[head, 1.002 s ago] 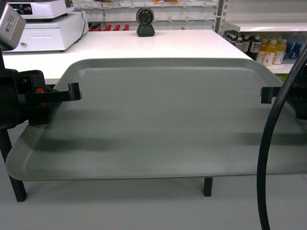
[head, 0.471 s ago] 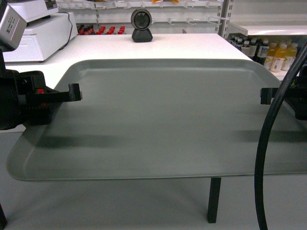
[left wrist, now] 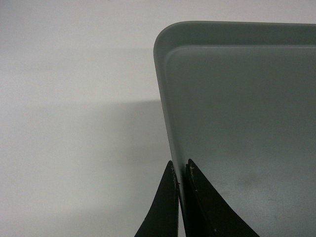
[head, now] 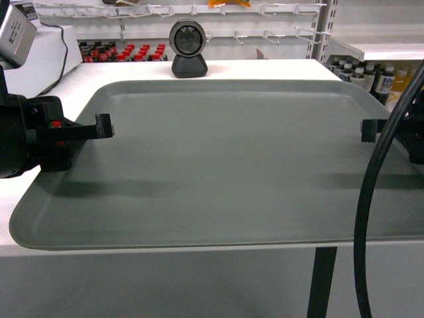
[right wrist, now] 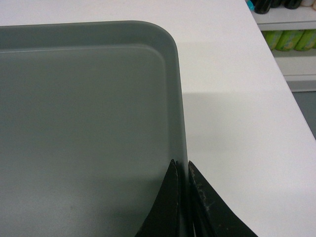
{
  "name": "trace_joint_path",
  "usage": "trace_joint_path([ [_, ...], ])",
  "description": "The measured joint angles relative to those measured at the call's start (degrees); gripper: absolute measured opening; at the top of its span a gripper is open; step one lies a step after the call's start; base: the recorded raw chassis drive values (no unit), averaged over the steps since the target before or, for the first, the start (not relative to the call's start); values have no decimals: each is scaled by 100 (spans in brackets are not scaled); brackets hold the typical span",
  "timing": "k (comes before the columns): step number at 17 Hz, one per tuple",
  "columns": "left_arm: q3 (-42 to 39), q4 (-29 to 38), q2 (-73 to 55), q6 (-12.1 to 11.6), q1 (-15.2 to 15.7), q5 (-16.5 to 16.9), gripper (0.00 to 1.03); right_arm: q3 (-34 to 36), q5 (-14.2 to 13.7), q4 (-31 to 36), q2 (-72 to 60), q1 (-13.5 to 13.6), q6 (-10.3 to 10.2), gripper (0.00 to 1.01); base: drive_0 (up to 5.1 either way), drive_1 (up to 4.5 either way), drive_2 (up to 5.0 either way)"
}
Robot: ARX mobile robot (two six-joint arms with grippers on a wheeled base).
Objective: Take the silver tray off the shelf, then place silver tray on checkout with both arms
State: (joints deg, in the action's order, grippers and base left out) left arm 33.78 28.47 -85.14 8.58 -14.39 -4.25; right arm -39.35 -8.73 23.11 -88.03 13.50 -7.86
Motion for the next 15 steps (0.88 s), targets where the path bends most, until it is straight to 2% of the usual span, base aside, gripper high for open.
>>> trace_joint_path([
  [4,0,-4,0,0,-4,0,3,0,9,-39,0,0,2,3,-9,423,-441],
  [15,4,7,-2,-2,-2,0,3,-2,4,4,0,0,2,3,0,0,0],
])
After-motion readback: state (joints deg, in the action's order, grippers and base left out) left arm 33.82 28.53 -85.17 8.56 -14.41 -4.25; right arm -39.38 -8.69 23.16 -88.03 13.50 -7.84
